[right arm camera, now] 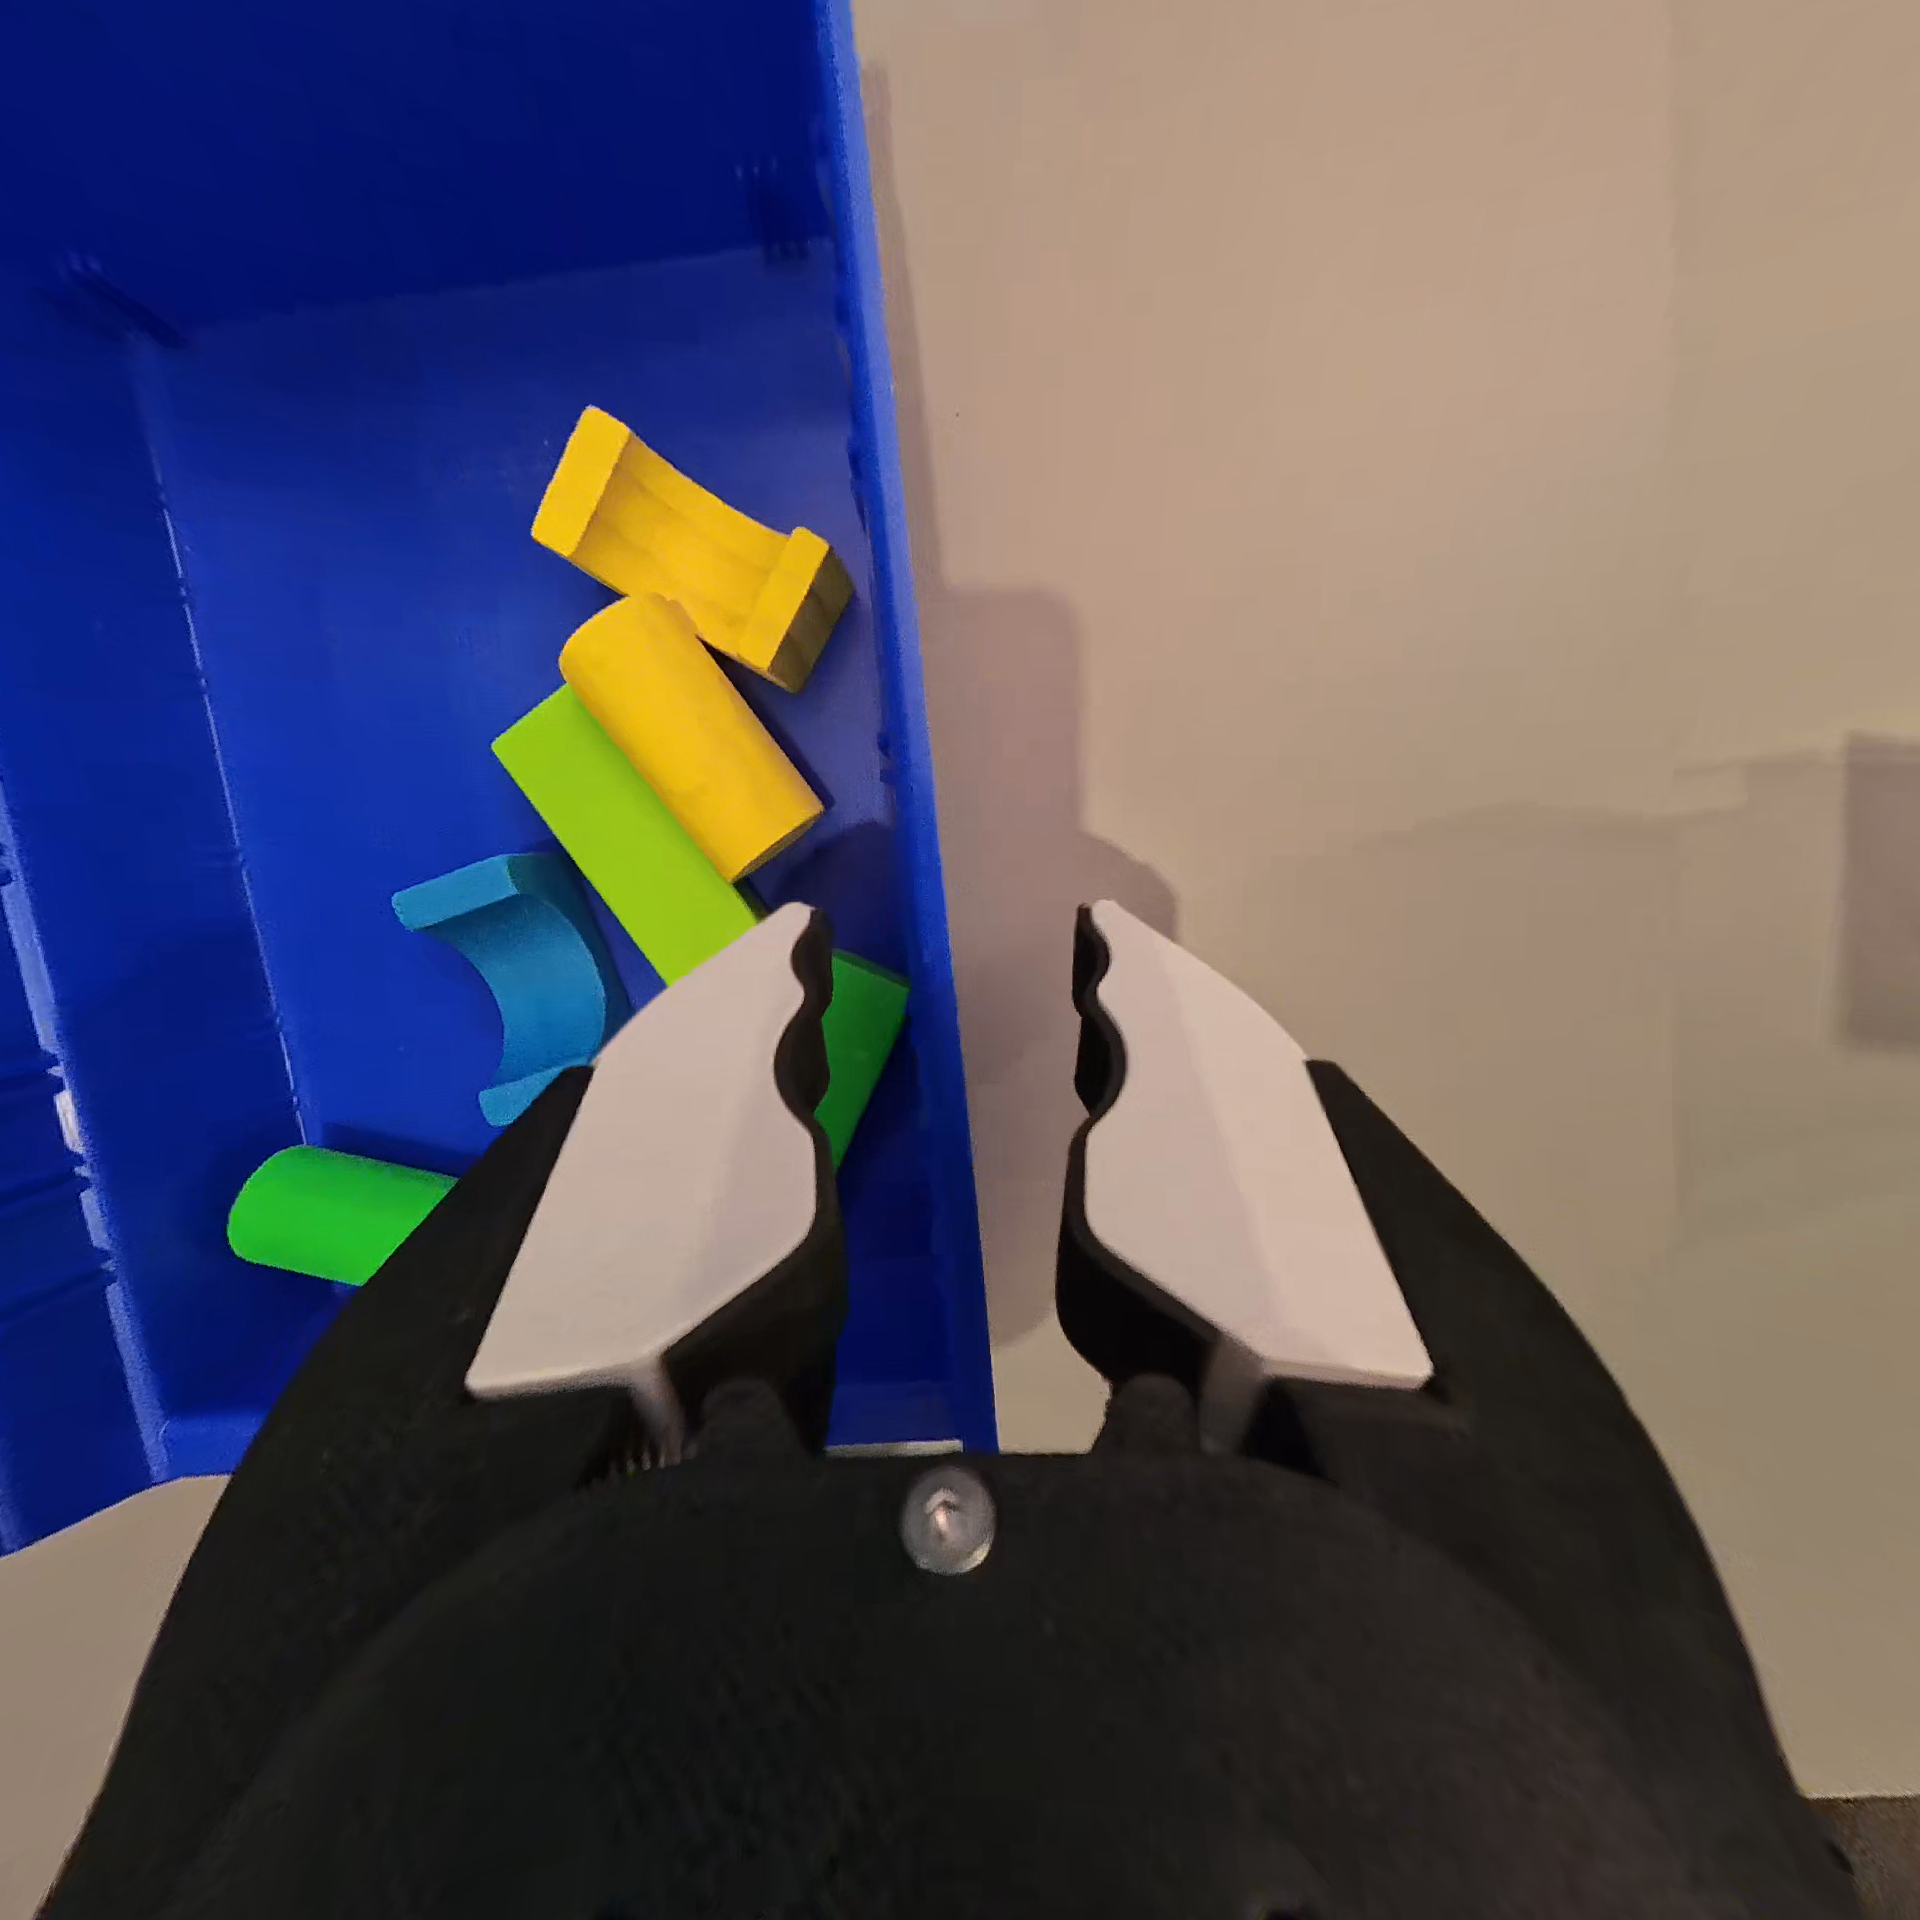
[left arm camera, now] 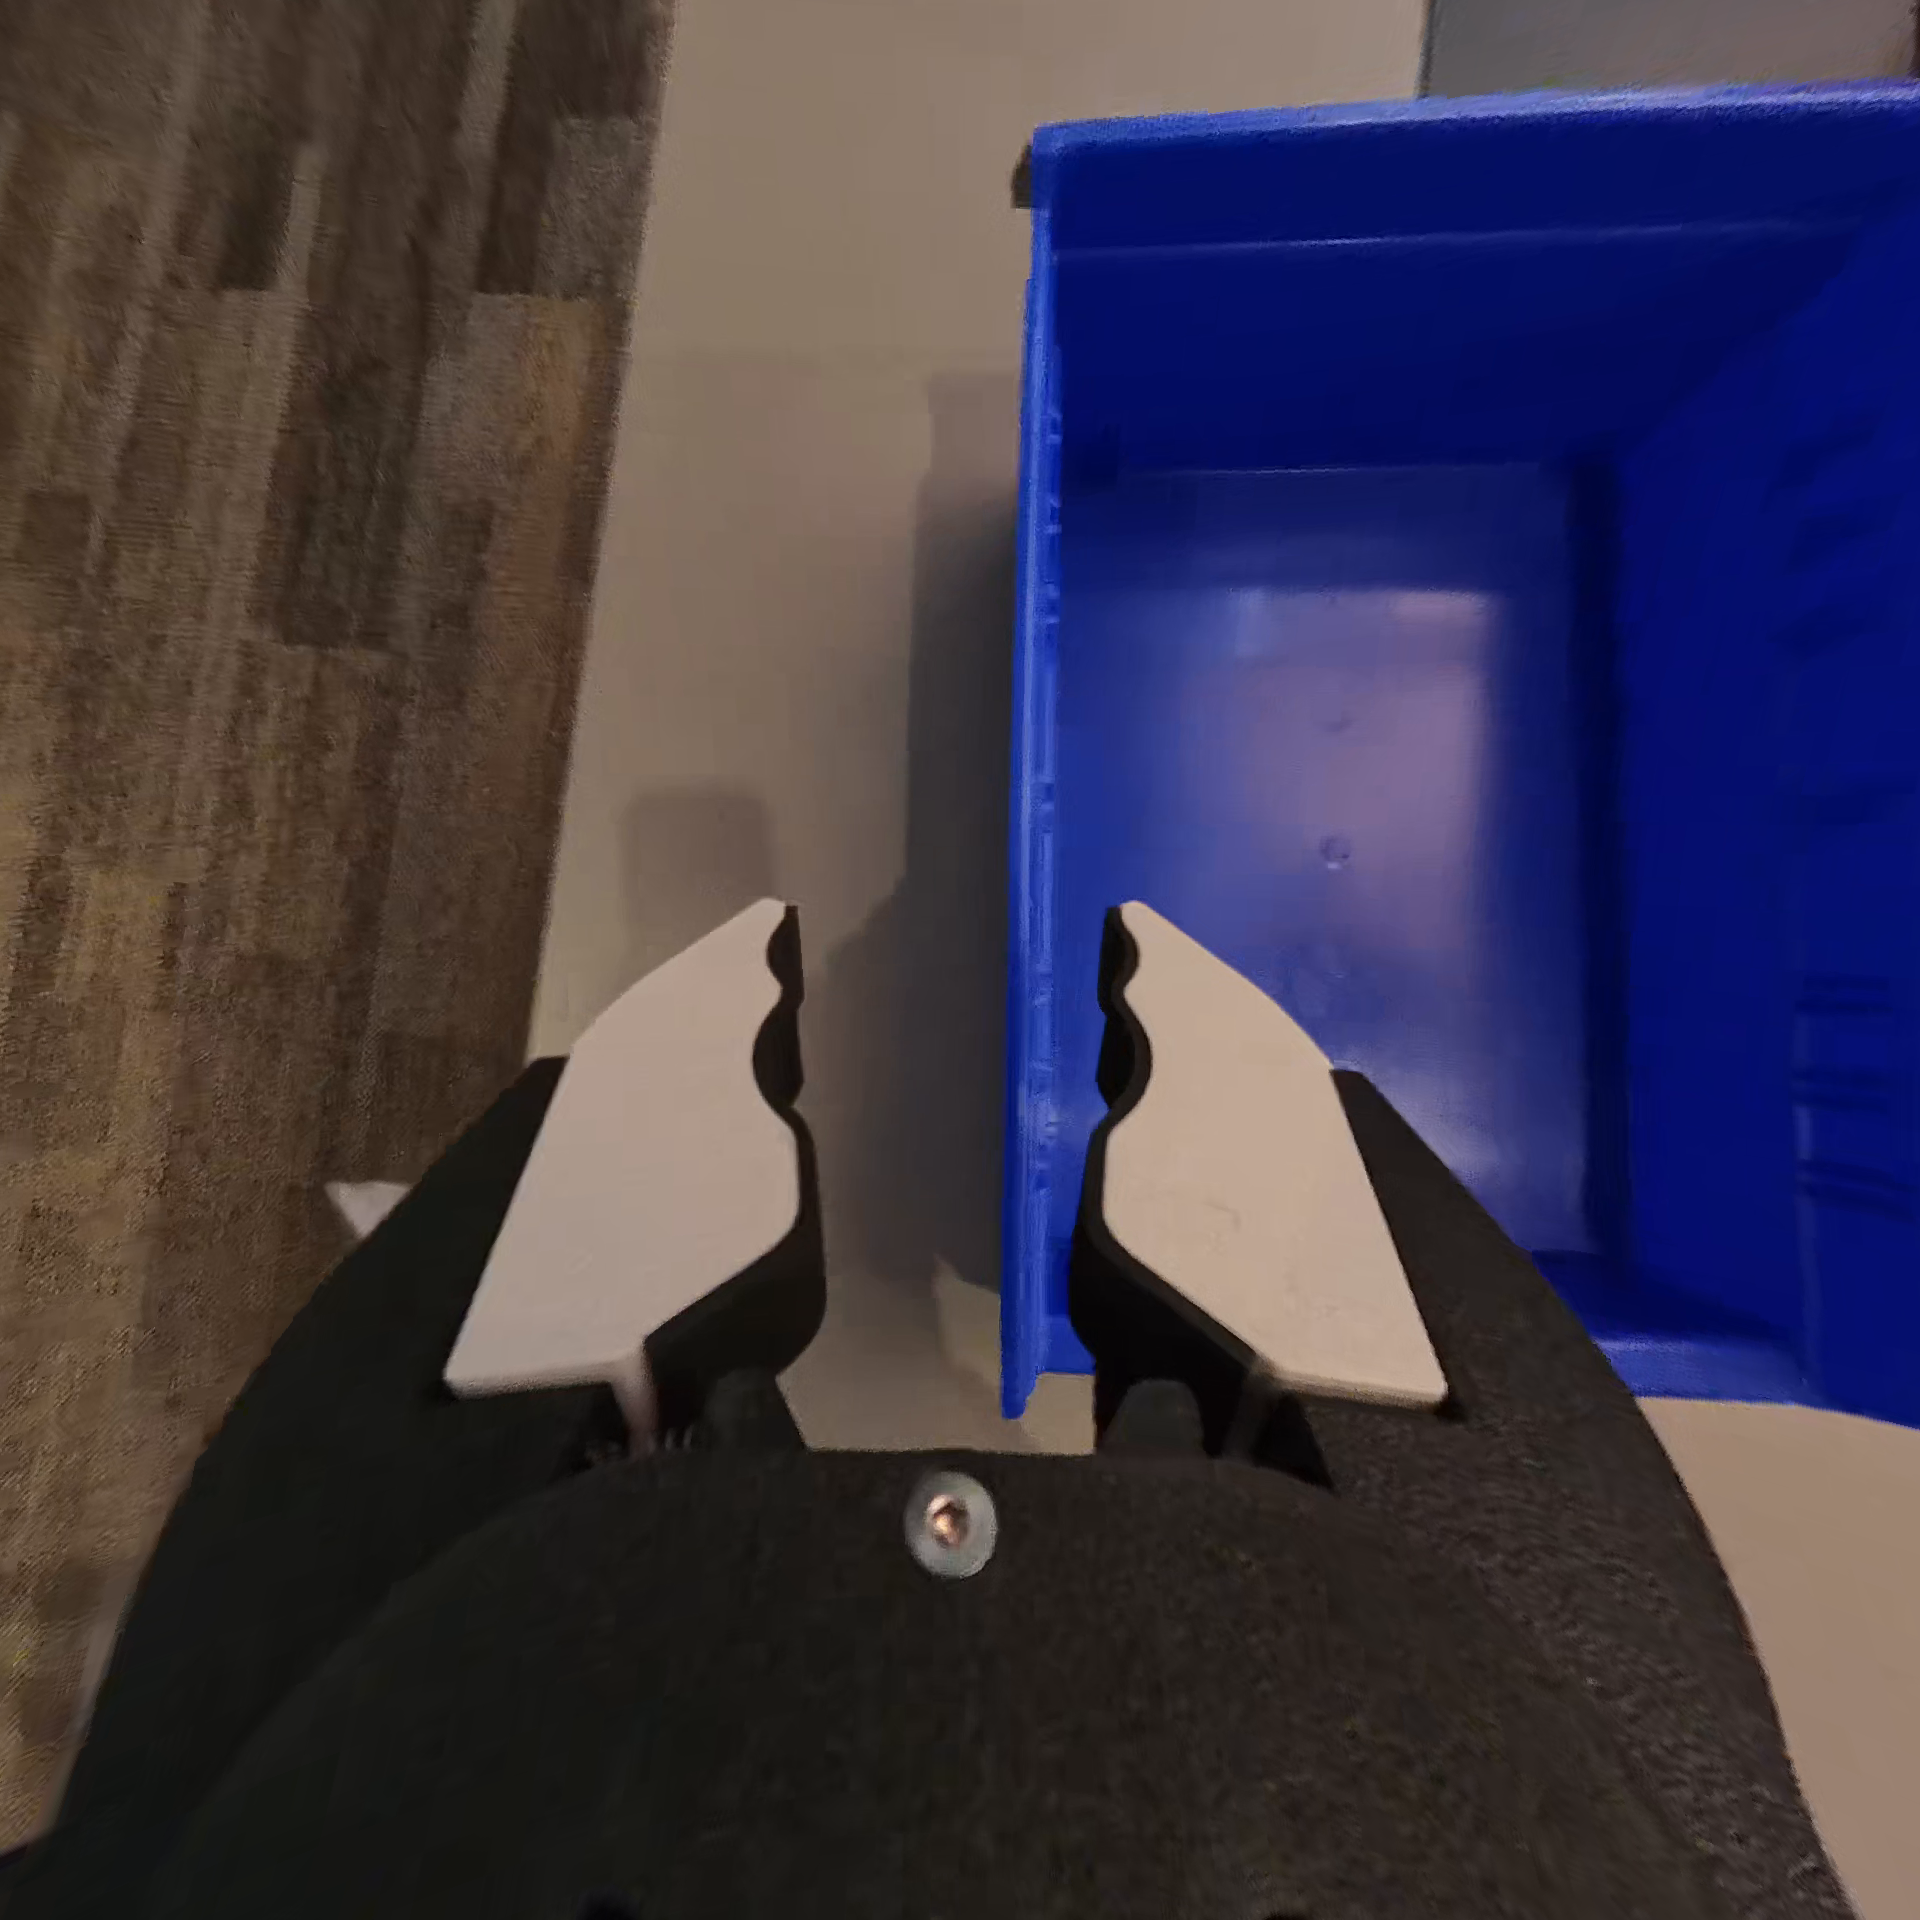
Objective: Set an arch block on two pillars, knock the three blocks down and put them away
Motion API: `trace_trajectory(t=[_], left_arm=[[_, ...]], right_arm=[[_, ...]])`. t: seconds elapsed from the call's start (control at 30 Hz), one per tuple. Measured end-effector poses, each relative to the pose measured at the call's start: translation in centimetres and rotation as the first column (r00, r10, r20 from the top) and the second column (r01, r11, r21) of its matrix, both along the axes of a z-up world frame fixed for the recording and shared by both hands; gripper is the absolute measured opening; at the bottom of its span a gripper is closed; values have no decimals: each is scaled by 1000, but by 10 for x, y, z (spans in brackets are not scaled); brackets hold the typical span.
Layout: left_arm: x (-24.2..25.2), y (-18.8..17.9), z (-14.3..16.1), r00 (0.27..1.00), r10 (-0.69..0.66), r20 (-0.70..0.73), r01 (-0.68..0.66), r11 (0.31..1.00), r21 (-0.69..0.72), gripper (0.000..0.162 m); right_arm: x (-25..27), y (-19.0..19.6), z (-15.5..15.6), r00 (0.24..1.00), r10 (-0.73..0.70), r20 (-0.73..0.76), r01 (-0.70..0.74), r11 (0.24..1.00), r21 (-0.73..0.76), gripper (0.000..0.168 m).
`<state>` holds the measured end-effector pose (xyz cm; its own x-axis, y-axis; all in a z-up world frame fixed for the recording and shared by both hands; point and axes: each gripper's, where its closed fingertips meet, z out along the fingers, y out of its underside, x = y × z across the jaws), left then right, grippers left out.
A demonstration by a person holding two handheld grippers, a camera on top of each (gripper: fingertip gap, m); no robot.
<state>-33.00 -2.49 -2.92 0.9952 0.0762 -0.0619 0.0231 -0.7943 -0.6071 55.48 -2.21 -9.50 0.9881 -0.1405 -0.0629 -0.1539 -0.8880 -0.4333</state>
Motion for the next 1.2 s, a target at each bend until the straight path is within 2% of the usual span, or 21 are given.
trace_trajectory(t=[0.1,0.23,0.33,0.4,0.43,0.47,0.53,0.6,0.73,0.87,0.93,1.2], left_arm=[[19,2,-14,990,-53,131,60,997,-46,55],[14,-5,-40,995,-37,89,53,981,-187,59],[10,-8,-59,997,-13,74,32,962,-273,57],[6,-11,-70,998,3,66,19,944,-328,51],[6,-10,-73,997,12,77,14,943,-333,43],[9,-7,-75,993,26,119,15,945,-326,28],[22,-4,-76,966,39,254,45,947,-318,7],[22,-4,-78,967,50,248,37,942,-334,6],[37,-6,-79,988,-45,149,100,916,-388,5],[85,1,-80,968,-199,151,245,880,-407,8],[107,8,-80,962,-250,107,272,865,-421,9],[194,17,-82,904,-426,45,403,809,-429,16]], right_arm=[[-2,-3,-9,999,1,-39,-3,999,-33,39],[-10,-3,-18,992,30,-124,-36,998,-51,8],[-10,-2,-21,990,26,-136,-35,998,-61,7],[-11,-3,-22,991,28,-131,-37,997,-65,7],[-12,-3,-21,990,29,-135,-38,997,-68,8],[-15,-2,-22,990,33,-138,-43,996,-72,8],[-24,0,-21,987,48,-152,-61,995,-78,7],[-38,4,-21,983,71,-169,-87,992,-91,7],[-77,17,-21,979,133,-151,-153,979,-131,7],[-128,30,-21,964,227,-138,-247,958,-145,6],[-153,34,-21,954,272,-128,-289,946,-146,7],[-234,21,-21,903,412,-120,-428,885,-185,11]])
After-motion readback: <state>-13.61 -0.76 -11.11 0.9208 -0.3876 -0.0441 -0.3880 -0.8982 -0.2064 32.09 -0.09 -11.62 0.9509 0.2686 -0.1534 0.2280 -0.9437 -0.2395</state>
